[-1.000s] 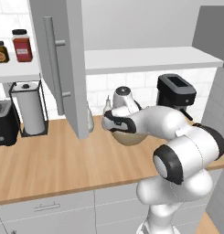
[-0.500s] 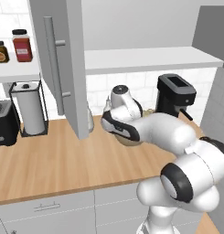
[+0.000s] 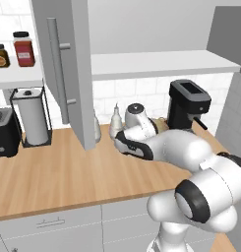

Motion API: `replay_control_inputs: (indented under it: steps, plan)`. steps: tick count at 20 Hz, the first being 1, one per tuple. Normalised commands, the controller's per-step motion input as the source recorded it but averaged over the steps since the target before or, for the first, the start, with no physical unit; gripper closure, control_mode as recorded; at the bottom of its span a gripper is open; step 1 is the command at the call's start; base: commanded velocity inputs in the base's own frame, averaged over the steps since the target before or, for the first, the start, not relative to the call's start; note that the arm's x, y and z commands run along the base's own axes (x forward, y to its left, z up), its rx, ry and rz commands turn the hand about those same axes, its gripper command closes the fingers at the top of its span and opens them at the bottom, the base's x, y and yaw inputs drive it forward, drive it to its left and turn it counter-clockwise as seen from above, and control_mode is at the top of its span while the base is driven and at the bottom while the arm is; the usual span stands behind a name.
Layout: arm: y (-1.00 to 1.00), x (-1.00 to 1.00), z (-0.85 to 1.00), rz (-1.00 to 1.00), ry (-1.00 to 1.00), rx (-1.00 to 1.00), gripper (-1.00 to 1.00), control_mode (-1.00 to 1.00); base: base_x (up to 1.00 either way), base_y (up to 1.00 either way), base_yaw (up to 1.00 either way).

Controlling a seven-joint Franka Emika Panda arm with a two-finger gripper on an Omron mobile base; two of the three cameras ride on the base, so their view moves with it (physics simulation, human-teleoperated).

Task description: Open the cabinet, pick up the bread from the cabinet and place it in the basket. Then move the basket to the dining counter.

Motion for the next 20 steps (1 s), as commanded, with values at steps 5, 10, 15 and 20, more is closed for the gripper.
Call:
replay_control_inputs:
  steps: [5, 10, 15, 20]
  plan:
    - [-0.13, 0.06, -0.39, 0.04, 0.01, -0.01, -1.0, -1.0, 0.0, 0.0, 0.0]
    - [-0.11, 0.0, -0.36, 0.06, 0.02, 0.0, -1.0, -1.0, 0.0, 0.0, 0.0]
    - [-0.07, 0.0, -0.33, 0.04, 0.06, 0.0, 1.0, -1.0, 0.0, 0.0, 0.0]
    - [0.01, 0.07, -0.18, 0.01, 0.14, 0.0, 1.0, -1.0, 0.0, 0.0, 0.0]
